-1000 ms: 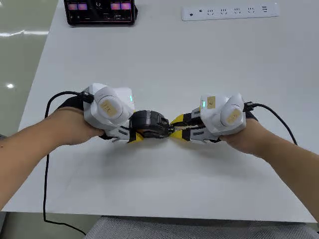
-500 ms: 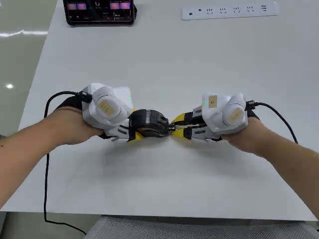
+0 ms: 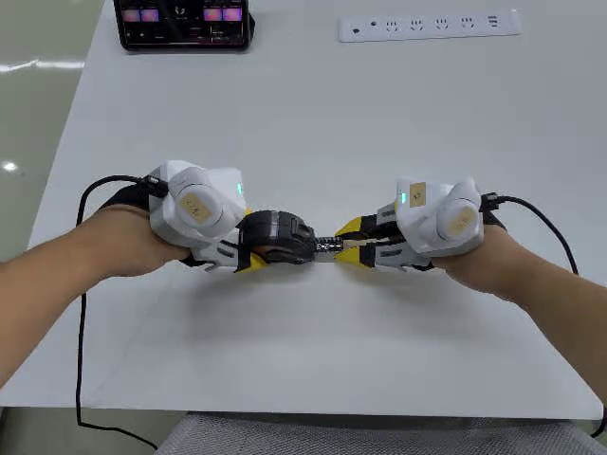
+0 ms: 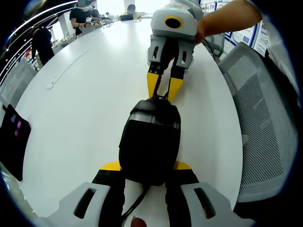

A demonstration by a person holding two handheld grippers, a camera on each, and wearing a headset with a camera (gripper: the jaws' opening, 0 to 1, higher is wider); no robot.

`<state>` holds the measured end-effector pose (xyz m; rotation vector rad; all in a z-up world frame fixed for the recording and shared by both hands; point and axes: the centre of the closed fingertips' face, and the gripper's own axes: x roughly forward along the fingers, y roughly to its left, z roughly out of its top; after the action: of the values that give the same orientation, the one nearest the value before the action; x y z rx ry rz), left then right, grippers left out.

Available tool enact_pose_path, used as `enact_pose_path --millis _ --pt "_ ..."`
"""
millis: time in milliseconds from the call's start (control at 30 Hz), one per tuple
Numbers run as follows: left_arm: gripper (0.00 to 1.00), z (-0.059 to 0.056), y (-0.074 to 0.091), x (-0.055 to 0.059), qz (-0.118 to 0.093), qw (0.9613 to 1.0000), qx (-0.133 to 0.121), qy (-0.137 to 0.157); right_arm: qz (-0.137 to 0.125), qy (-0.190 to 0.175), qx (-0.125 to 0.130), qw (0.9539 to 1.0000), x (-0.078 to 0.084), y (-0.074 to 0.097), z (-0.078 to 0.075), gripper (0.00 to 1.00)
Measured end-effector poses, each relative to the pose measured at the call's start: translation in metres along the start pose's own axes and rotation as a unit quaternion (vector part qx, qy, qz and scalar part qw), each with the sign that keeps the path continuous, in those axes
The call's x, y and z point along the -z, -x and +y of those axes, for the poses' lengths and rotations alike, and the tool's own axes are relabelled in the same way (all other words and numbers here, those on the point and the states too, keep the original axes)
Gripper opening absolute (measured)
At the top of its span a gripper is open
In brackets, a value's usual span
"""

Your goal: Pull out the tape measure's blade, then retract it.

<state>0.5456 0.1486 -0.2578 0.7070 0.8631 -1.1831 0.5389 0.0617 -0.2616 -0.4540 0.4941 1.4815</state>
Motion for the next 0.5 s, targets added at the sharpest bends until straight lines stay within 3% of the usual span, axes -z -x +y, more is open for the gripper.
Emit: enact_pose_path --millis 500 --pt "0.28 0.0 0.0 0.0 0.0 1.0 -0.001 0.0 0.023 0.01 0.004 0.9997 0.01 0.02 0.001 0.08"
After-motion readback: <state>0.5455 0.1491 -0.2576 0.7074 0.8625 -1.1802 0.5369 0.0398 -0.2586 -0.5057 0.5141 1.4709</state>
